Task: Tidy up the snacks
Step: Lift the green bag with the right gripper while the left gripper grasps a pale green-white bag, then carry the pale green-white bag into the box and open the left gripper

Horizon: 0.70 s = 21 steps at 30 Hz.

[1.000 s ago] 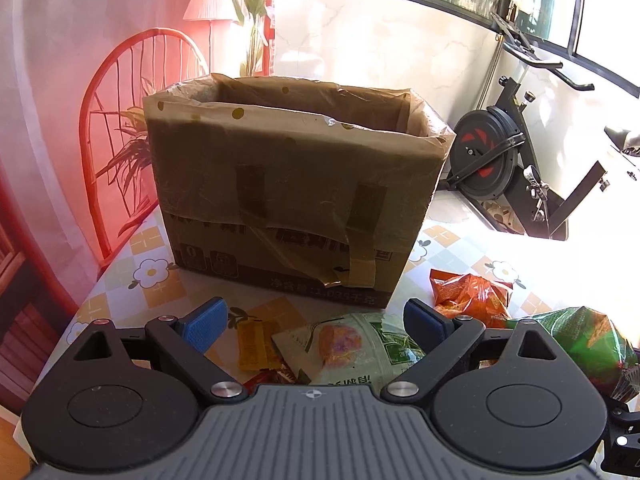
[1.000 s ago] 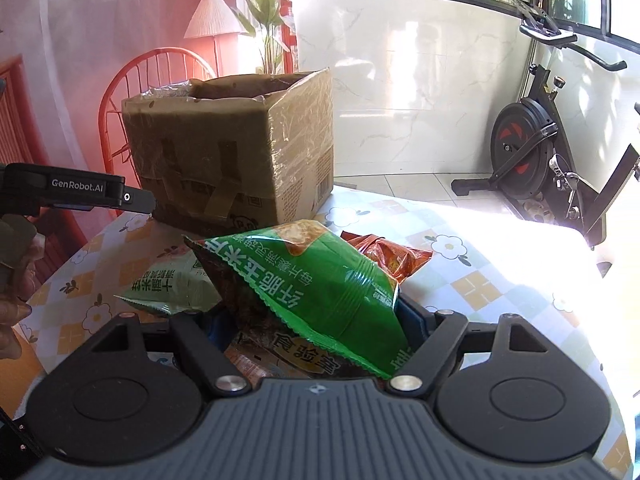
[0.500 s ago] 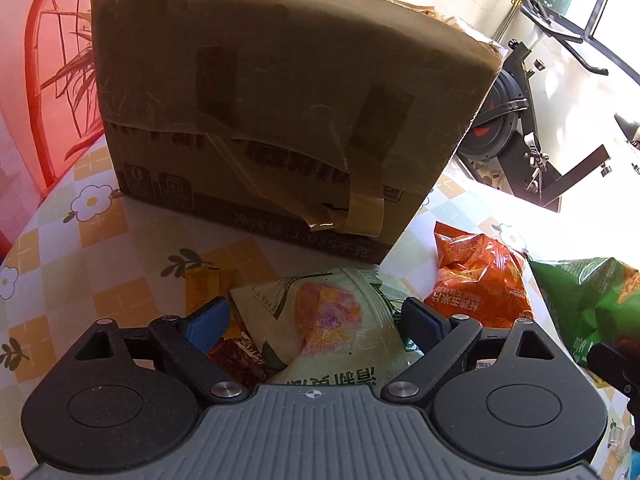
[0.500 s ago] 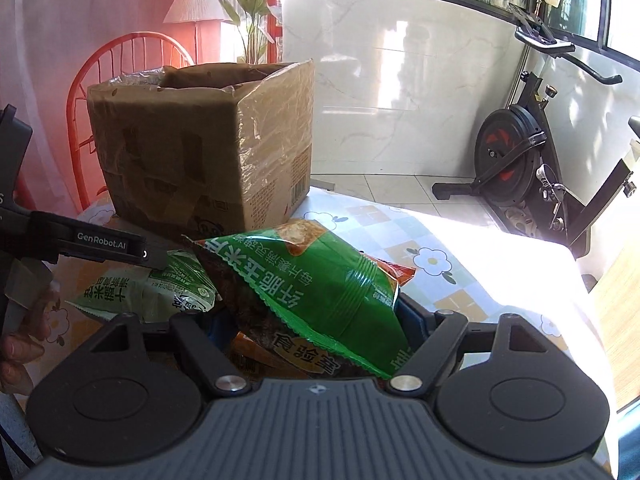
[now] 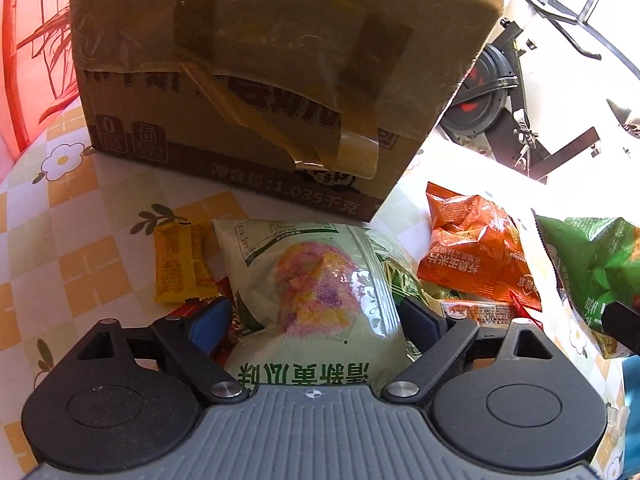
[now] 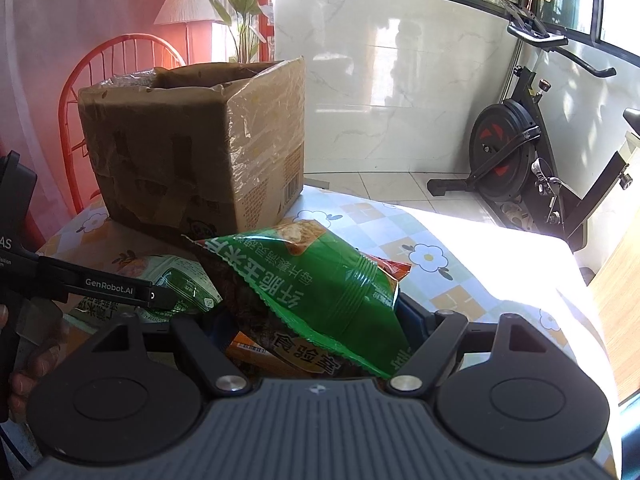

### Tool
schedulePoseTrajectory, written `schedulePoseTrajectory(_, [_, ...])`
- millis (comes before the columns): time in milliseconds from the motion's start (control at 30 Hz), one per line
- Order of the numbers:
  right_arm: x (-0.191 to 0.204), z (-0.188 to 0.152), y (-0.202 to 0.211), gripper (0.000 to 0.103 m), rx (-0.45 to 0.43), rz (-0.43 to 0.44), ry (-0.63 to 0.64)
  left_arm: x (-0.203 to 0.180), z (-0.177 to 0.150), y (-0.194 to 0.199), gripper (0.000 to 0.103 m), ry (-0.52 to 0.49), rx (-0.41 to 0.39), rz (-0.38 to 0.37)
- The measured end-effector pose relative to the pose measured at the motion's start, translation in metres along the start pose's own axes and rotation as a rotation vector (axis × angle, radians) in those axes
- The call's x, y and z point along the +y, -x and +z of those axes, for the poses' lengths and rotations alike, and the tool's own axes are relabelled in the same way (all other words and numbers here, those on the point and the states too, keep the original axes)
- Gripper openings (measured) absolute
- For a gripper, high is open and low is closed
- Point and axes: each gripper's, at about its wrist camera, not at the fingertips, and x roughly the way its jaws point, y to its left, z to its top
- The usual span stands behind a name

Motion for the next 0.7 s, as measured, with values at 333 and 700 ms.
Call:
schedulePoseTrajectory(333, [-0.003,-0.001,0.012,0.080,-0.015,-0.008,-0.027,-0.018,-0.007,0.039,0.056,-0.105,-0.103,0.011])
schedulePoseTrajectory(700, [0.000,-0.006,0.027,0.080,-0.045,-0.019,-0.050,-0.031,-0.018,0.084,0.056,-0.187,-0.219,0.058])
